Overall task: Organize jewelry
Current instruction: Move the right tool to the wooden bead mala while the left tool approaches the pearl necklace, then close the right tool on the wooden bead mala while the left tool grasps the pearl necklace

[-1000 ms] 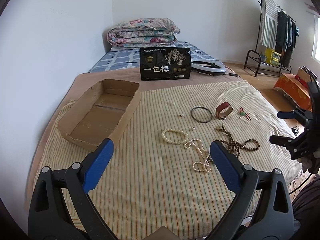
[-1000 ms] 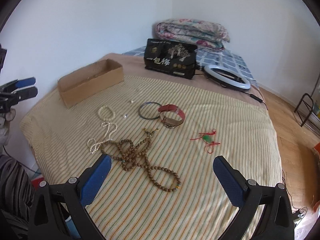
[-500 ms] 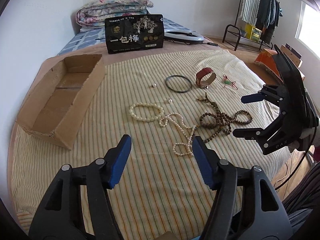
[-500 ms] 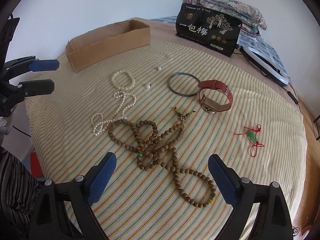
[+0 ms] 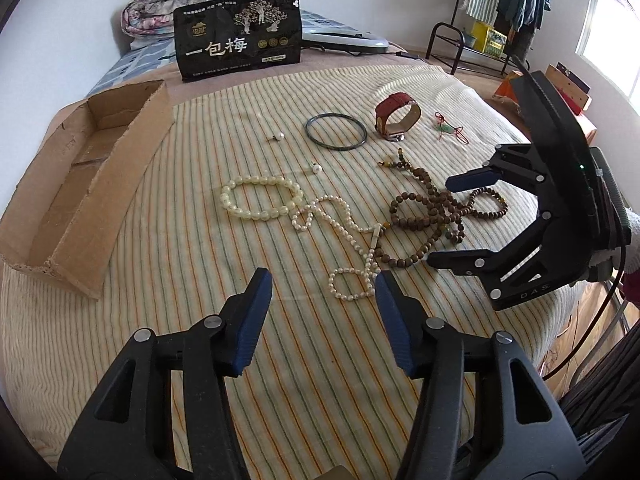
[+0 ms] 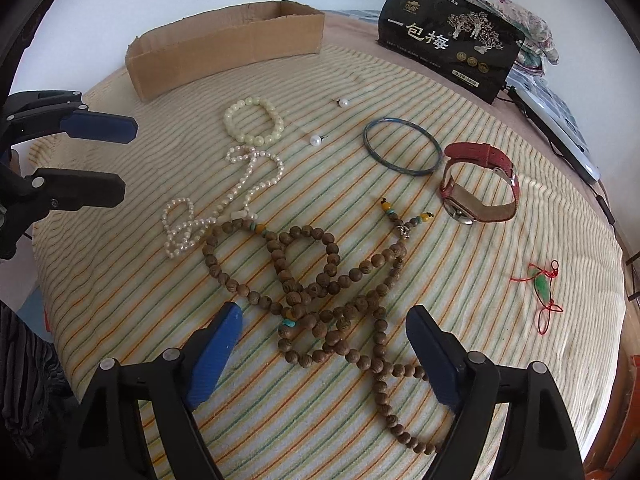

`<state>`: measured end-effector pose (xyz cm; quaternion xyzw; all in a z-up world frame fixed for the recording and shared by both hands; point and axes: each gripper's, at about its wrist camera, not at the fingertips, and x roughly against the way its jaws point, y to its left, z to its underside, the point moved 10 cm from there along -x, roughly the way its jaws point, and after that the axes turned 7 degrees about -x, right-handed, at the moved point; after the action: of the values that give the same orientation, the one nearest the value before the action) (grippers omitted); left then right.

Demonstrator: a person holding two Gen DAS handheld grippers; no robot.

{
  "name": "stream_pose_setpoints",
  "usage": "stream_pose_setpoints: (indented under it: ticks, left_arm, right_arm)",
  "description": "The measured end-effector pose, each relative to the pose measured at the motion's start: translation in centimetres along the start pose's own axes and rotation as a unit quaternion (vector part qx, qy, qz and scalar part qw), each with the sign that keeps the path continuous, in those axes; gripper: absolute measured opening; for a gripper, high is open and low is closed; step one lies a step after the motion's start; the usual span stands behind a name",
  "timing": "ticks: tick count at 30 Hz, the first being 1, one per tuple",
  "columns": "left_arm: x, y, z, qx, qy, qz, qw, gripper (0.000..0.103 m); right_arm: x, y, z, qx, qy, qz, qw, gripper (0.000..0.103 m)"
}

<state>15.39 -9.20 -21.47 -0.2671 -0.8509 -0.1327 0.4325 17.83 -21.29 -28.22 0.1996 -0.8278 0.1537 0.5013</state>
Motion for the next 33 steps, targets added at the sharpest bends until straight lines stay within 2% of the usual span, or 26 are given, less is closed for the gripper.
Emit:
stream_pose_setpoints:
  ticks: [2, 7, 10, 13, 15, 18, 24, 26, 28, 30, 33]
  left_arm:
    - [-0.4, -0.1, 0.1, -0.004, 0.004, 0.004, 1.0, 0.052]
    - [-1.2, -0.7, 0.0, -0.01, 0.011, 0.015, 0.9998, 0.05]
    - [-1.7, -1.2, -0.1, -0.017, 0.015, 0.023, 0.9995, 0.048]
    - [-2.5, -1.8, -0.2, -0.027, 0.023, 0.03, 0.999, 0.043]
    - [-3.1, -2.2, -0.2, -0.029, 0.029, 0.037, 0.9985, 0.043]
    - [-4.3, -3.0, -0.3, -0.035, 0.04, 0.047, 0.9975, 0.042]
    - [-6.6, -3.1, -0.8, -0.043, 0.061, 0.035, 0.9966, 0.041]
    - [-7.1, -3.0, -0.8, -0.041, 0.061, 0.026, 0.997, 0.035]
    - [-7.1, -3.1, -1.0, -0.042, 0.053, 0.024, 0.9974, 0.018]
    - [-7.1, -2.9, -1.0, -0.033, 0.049, 0.027, 0.9979, 0.007]
    - [-6.8, -2.2, -1.1, 0.001, 0.044, 0.043, 0.9981, 0.004]
  right_arm:
    - [-0.4, 0.0, -0.1, 0.002, 0.003, 0.006, 1.0, 0.084]
    - [-0.4, -0.2, -0.6, -0.013, -0.002, -0.002, 1.0, 0.073]
    - [-0.5, -0.4, -0.8, -0.024, -0.004, -0.005, 1.0, 0.062]
    - [-0.4, -0.8, -0.9, -0.031, -0.006, -0.002, 1.0, 0.047]
    - [-0.3, -1.2, -0.9, -0.037, -0.006, 0.001, 0.999, 0.035]
    - [-0.2, -1.9, -0.9, -0.051, -0.007, 0.002, 0.999, 0.024]
    - [-0.2, -2.5, -0.8, -0.071, -0.011, -0.001, 0.997, 0.021]
    - [-0.2, -2.5, -0.8, -0.074, -0.013, 0.0, 0.997, 0.021]
    - [-0.2, -2.5, -0.8, -0.077, -0.014, -0.001, 0.997, 0.02]
    - [-0.1, -2.4, -0.8, -0.08, -0.017, -0.003, 0.997, 0.016]
    - [0.2, -2.3, -0.6, -0.087, -0.021, -0.01, 0.996, 0.014]
